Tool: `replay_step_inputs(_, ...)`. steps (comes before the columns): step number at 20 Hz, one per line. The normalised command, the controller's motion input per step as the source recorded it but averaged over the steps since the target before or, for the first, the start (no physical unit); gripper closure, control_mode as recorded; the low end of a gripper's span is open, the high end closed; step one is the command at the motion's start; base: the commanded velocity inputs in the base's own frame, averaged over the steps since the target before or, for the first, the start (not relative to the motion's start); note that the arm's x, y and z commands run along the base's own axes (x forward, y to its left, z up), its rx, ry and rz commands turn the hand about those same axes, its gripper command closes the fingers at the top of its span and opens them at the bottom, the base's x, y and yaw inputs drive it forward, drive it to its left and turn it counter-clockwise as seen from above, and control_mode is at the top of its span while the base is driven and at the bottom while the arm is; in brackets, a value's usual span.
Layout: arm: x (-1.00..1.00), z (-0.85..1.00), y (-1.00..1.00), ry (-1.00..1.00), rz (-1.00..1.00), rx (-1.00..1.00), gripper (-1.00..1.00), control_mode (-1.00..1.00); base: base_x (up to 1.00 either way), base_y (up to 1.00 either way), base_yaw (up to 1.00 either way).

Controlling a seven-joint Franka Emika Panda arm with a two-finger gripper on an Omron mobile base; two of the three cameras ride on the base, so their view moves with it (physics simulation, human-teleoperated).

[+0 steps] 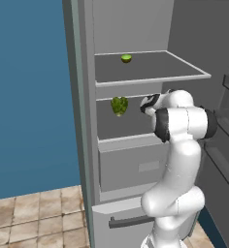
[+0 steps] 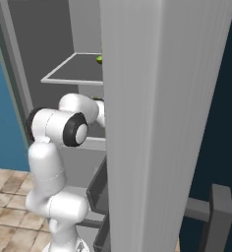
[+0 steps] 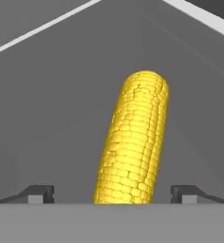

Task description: Place the corn in the correct fridge rack based on whether it is a fruit or vegetable. Finally, close the fridge door.

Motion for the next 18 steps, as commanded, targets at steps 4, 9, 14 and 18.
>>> replay_step_inputs(4, -0.73, 0.91, 0.55, 0.0, 0.14, -0.18, -1.0, -1.0, 0.0, 0.0, 0.0)
replay_step_inputs(9, -1.0, 0.78, 0.54, 0.0, 0.14, -0.15, -1.0, -1.0, 0.0, 0.0, 0.0)
replay_step_inputs(14, -0.96, 0.87, 0.52, 0.07, 0.11, -0.04, -1.0, -1.0, 0.0, 0.0, 0.0)
replay_step_inputs(18, -1.0, 0.67, 0.51, 0.14, 0.15, 0.0, -1.0, -1.0, 0.0, 0.0, 0.0)
